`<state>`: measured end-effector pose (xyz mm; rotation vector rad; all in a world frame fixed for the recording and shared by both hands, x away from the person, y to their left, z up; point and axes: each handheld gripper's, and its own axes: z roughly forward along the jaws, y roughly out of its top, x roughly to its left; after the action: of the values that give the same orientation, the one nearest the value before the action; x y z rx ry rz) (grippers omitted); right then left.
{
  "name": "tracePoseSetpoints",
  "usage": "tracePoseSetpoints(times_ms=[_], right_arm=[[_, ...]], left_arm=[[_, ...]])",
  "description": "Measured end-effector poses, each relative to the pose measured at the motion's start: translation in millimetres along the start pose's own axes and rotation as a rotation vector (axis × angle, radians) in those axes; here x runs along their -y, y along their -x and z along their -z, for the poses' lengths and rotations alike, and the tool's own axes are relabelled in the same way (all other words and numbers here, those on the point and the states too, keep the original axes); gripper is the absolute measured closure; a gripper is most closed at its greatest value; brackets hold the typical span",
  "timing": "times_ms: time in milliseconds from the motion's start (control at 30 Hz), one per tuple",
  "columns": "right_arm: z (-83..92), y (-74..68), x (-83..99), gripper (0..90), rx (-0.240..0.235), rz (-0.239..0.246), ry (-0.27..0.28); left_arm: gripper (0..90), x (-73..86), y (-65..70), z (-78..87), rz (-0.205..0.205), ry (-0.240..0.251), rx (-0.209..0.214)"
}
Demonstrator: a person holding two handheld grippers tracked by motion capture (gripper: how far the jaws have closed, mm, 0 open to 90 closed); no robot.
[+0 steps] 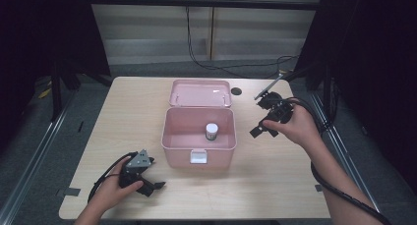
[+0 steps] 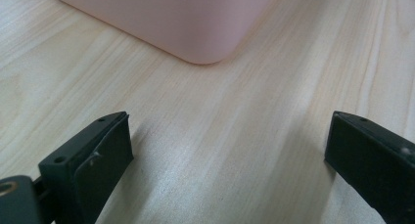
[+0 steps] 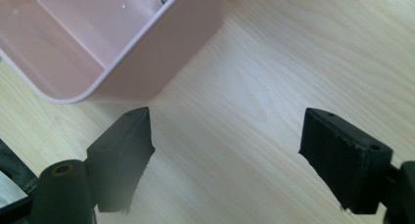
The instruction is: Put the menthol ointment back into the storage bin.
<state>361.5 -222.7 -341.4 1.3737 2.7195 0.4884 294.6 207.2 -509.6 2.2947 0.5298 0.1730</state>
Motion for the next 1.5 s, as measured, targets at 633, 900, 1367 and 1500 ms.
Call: tracePoseSetpoints(times_ms=[633,900,1367,1500], right_arm=[[-28.0,-3.1,28.2,18.7,-0.04,0.007,0.018],[-41.6,-0.4,44.7,18.6,-0.04,0.017,0.029],[-61.7,4.6,75.9,18.8,-0.072,0.017,0.068],[-65.5,6.9,85.7,18.9,-0.067,0.015,0.074]], left_arm=[[3.1,0.0,0.0,0.0,0.0,0.0,0.0],[3.0,0.0,0.0,0.0,0.0,0.0,0.0],[3.0,0.0,0.0,0.0,0.0,0.0,0.0],[3.0,0.0,0.0,0.0,0.0,0.0,0.0]])
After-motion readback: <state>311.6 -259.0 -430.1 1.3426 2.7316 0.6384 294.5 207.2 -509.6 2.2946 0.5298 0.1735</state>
